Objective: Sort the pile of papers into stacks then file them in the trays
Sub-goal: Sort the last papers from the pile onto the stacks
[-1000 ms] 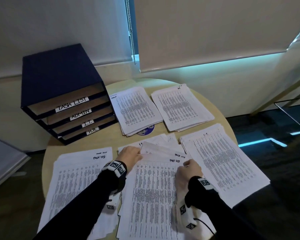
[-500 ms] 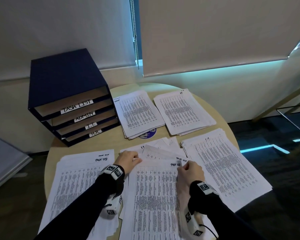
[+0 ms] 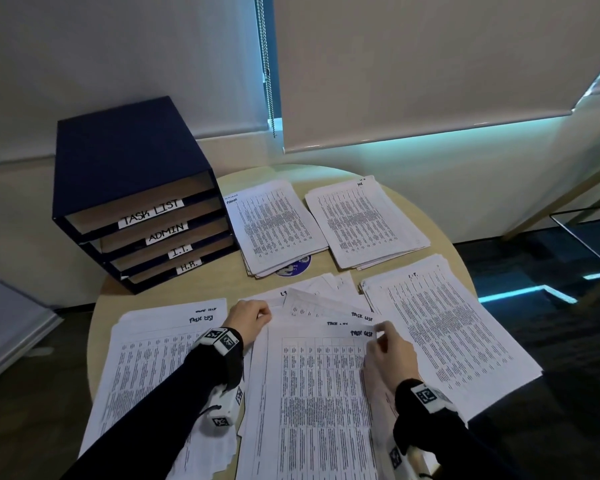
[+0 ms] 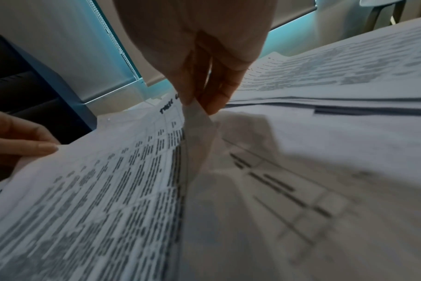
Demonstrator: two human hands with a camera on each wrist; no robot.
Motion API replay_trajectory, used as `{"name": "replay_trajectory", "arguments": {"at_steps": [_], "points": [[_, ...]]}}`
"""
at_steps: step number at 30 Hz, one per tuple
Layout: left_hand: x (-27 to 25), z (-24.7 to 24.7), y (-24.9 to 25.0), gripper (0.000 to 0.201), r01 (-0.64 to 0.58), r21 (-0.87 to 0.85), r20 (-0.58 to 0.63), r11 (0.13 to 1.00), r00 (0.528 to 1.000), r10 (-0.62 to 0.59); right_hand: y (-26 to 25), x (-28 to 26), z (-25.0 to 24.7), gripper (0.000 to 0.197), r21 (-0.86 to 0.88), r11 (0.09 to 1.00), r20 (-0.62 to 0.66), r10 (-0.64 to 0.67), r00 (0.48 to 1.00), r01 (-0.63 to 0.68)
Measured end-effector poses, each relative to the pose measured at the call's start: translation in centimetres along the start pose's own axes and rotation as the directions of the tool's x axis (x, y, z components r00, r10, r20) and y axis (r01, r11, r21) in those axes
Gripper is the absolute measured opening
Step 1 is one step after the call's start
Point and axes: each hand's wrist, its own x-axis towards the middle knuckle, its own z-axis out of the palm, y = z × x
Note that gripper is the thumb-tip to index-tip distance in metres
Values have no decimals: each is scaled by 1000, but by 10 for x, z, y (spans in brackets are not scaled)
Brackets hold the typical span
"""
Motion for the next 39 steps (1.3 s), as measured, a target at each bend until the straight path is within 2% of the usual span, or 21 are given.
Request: {"name": "replay_trajectory", "arguments": {"at_steps": [4,8,12,14,17,20,23,26,30,33,36,39], "points": [[1,1,-3,10,2,5,-10,1000,1000,-2,8,-11,-1,34,87,992,100,-98,990,90],[1,1,-2,8,-6,11,-13,1000,1000,6,9,-15,0,31,137,987,129,-103,986,86],[0,-2,1,8,-6,-1,-4,1000,1000,6,4,-11,8,15,119,992,119,-54,991,40],[-1,-4,2,10,-23,-10,-2,1000,1000,23,6,-6,15,20,108,994,121,13,993,-26],[-6,-7,3,11,-91,54,-15,994,996,92,6,-1,23,16,192,978,132,58,990,-83],[-10,-4,0,12,-194,134,-86,972,975,207,-3,0,23,14,235,966,127,77,989,-106],[-12,-3,-2,12,-223,134,-169,966,955,244,-3,2,24,11,320,933,114,131,985,-162],[-14,-6,1,12,-214,130,-98,968,969,227,1,5,24,17,405,877,115,232,966,-259],[-14,-13,4,7,-134,-97,5,986,991,135,1,9,25,23,441,844,151,266,952,-306],[-15,-17,7,6,-90,-231,150,969,980,127,3,10,27,35,431,858,104,261,960,-280],[-12,-17,5,14,-117,-207,258,971,951,170,2,3,23,33,407,879,97,229,969,-248],[-6,-11,4,9,-74,-174,322,982,938,128,-2,-8,14,39,365,917,90,135,987,-159]]}}
